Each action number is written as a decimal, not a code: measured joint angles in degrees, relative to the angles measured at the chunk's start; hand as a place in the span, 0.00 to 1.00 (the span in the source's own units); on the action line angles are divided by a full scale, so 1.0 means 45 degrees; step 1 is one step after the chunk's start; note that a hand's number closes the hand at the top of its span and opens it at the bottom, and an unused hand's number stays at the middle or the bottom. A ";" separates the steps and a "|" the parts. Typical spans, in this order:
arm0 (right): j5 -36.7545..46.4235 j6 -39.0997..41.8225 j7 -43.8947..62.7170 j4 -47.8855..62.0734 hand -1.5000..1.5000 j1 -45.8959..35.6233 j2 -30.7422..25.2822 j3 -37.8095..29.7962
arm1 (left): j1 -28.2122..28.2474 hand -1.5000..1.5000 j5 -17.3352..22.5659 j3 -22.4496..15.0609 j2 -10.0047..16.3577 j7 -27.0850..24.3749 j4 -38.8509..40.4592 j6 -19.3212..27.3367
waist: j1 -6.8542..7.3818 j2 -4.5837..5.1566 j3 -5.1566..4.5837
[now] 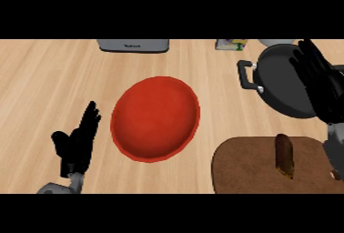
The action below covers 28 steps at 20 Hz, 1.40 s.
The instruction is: Pick the sweet potato from the cutting board and place it in the pot
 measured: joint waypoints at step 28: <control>1.6528 -0.3213 0.9504 -0.4232 0.00 0.2554 0.0224 0.5205 | -0.0606 0.50 0.0495 -0.0748 0.1093 0.0501 0.1087 -0.3992 | -0.0379 -0.0072 0.0287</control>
